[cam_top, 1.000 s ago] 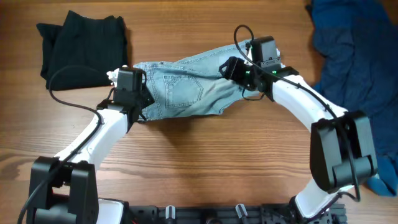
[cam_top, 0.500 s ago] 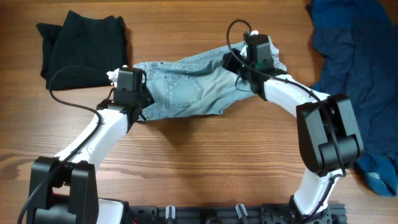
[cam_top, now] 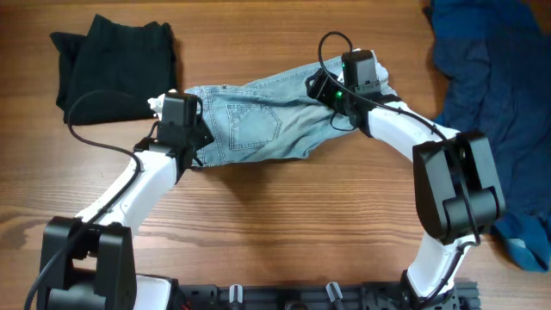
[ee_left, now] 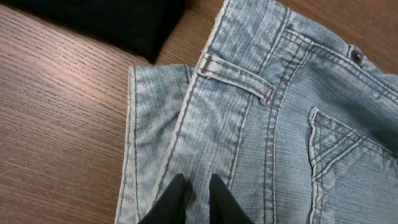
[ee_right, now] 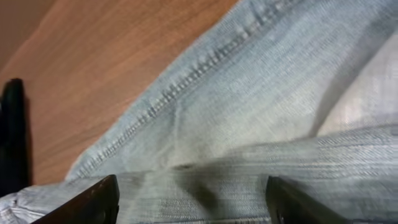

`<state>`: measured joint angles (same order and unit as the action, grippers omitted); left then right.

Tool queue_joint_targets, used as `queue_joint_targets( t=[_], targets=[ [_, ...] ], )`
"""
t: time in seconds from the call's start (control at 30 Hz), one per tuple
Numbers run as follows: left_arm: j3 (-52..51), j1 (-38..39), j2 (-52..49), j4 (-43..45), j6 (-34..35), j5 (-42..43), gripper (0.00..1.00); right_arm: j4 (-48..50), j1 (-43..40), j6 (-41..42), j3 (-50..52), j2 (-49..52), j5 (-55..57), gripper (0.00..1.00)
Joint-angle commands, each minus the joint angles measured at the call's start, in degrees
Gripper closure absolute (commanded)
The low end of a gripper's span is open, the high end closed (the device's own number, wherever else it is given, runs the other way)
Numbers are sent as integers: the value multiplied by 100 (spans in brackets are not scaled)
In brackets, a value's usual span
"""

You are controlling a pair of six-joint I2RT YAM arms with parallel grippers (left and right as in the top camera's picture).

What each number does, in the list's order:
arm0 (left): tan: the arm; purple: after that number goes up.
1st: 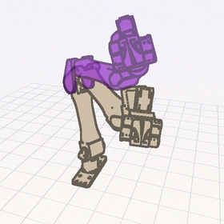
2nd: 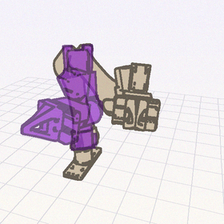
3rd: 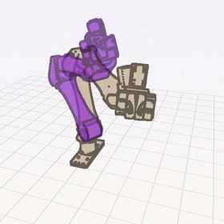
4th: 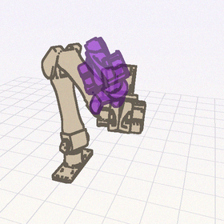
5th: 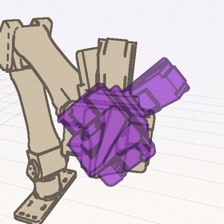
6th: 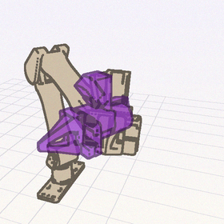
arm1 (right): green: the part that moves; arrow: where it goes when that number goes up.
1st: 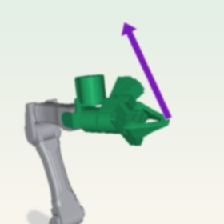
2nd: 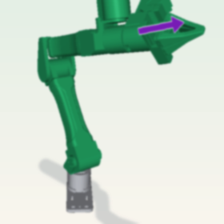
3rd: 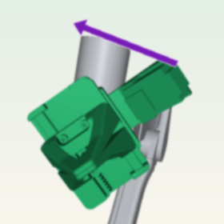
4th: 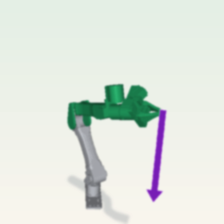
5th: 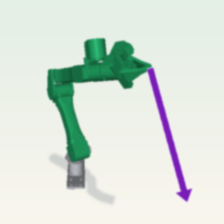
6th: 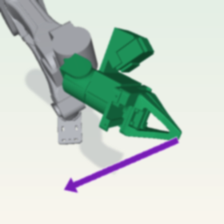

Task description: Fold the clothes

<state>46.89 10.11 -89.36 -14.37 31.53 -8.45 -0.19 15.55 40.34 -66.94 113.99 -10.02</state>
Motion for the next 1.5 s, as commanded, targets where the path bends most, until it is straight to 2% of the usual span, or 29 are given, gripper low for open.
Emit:
queue_joint_targets(
  t=[0.0, 0.1, 0.33, 0.67, 0.77, 0.87, 0.9, 1.0, 1.03, 1.1, 1.23, 1.27, 1.47],
  targets=[
    [37, -22, -46, 15, -114, 2, 86, -234, -28, 35, -17, -138, 417, 24],
    [37, -22, -46, 22, -114, -17, 85, -269, -234, -17, -20, -144, 352, 24],
    [37, -22, -46, 15, -133, -59, 85, -605, -1062, -282, -20, -592, -662, 24],
    [37, -22, -46, 17, -131, -57, 85, -1554, -1075, -284, -17, -577, -490, 30],
    [37, -22, -46, 17, -129, -57, 85, -1419, -1043, -269, -17, -507, -131, 42],
    [37, -22, -46, 15, -129, -52, 85, -1060, -1021, -267, -17, -256, 83, 68],
    [35, -22, -46, 15, -129, -52, 85, -1032, -1021, -273, -17, -195, 85, 70],
    [37, -22, -46, 15, -129, -52, 85, -1121, -1016, -284, -17, -33, 81, 68],
    [37, -22, -46, 15, -129, -52, 85, -1187, -1016, -286, -17, -9, 87, 62],
    [37, -22, -46, 15, -129, -52, 85, -1346, -1016, -289, -17, -9, 160, 44],
    [37, -22, -46, 15, -129, -52, 85, -1414, -1016, -286, -17, 2, 420, 46],
    [37, -22, -46, 15, -129, -52, 85, -1362, -1016, -284, -17, 9, 455, 49],
    [37, -22, -46, -4, -129, 7, 86, -330, -1016, -293, -17, 57, 354, 96]
  ],
)
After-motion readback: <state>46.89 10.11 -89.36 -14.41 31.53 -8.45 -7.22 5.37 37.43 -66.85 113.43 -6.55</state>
